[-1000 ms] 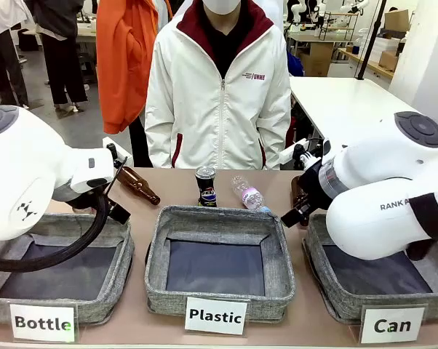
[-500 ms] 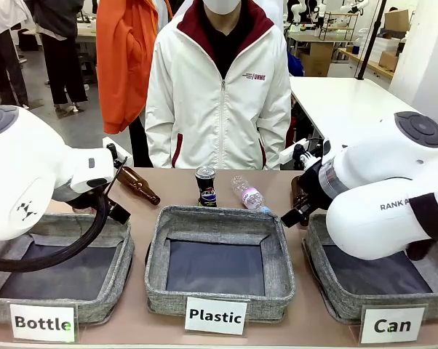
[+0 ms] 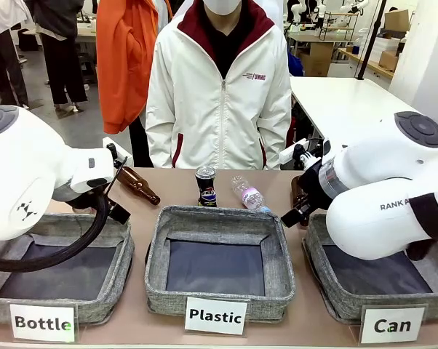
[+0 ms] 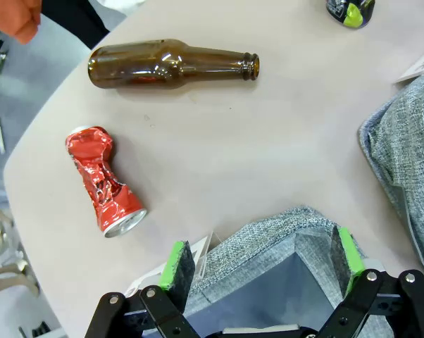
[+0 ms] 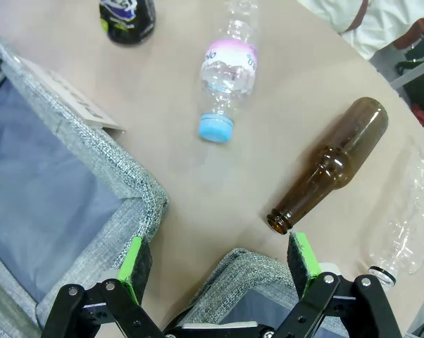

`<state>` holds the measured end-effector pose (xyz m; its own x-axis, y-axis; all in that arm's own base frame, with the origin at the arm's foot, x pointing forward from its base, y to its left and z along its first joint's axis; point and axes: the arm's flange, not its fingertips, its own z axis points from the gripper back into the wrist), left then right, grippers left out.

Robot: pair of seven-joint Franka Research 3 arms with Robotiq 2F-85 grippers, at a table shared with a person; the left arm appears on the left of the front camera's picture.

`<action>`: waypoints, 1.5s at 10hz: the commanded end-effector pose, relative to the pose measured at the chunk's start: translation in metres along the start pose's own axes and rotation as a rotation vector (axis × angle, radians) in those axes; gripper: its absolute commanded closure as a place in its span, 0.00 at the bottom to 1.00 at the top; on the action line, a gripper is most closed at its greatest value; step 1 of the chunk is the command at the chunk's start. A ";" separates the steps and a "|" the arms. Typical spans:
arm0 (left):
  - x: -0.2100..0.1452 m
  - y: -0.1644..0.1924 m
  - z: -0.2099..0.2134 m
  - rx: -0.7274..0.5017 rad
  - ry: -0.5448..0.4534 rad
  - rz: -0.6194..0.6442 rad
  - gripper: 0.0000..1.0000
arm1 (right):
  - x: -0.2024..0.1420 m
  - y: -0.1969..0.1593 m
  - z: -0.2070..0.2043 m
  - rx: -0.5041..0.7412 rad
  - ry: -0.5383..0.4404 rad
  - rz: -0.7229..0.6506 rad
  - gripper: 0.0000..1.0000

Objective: Sort the can waste into the basket.
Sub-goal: Pick up the can waste from the table and place it in the right Fabric basket.

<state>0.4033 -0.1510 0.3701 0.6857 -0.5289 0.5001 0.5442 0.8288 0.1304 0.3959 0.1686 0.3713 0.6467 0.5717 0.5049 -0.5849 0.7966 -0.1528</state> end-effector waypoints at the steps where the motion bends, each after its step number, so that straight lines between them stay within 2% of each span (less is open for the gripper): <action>1: 0.000 -0.001 0.024 -0.149 -0.002 -0.038 0.00 | 0.008 -0.002 0.021 0.108 0.019 0.008 0.00; 2: 0.005 -0.008 0.065 -0.321 0.010 -0.023 0.00 | 0.010 -0.011 0.052 0.196 0.094 -0.037 0.00; 3: 0.008 -0.009 0.108 -0.412 -0.036 0.096 0.00 | 0.013 -0.024 0.092 0.339 0.123 -0.219 0.00; 4: 0.008 -0.004 0.146 -0.494 0.010 0.163 0.00 | 0.007 -0.039 0.132 0.408 0.162 -0.390 0.00; 5: -0.007 0.018 0.173 -0.587 -0.020 0.238 0.00 | -0.013 -0.061 0.164 0.533 0.120 -0.495 0.00; 6: -0.036 0.049 0.201 -0.659 -0.099 0.338 0.00 | -0.044 -0.086 0.187 0.703 0.063 -0.591 0.00; 7: -0.072 0.090 0.205 -0.757 -0.210 0.457 0.00 | -0.080 -0.114 0.195 0.796 -0.018 -0.714 0.00; 9: -0.161 0.152 0.204 -0.836 -0.432 0.777 0.00 | -0.164 -0.163 0.199 0.938 -0.242 -1.004 0.00; 10: -0.193 0.180 0.195 -0.854 -0.501 0.909 0.00 | -0.196 -0.175 0.197 0.946 -0.337 -1.107 0.00; 12: -0.259 0.181 0.178 -0.751 -0.614 1.237 0.00 | -0.256 -0.190 0.200 0.903 -0.448 -1.269 0.00; 13: -0.258 0.185 0.175 -0.692 -0.625 1.307 0.00 | -0.269 -0.191 0.199 0.860 -0.494 -1.334 0.00; 14: -0.263 0.172 0.173 -0.636 -0.693 1.407 0.00 | -0.276 -0.193 0.202 0.723 -0.514 -1.363 0.00; 15: -0.244 0.159 0.167 -0.544 -0.691 1.479 0.00 | -0.279 -0.190 0.203 0.459 -0.491 -1.459 0.00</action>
<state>0.2692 0.2619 0.4296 0.5458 0.8234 0.1554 -0.0963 0.2458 -0.9645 0.2466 -0.2548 0.4485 0.6919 -0.7104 0.1286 0.1165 0.2856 0.9512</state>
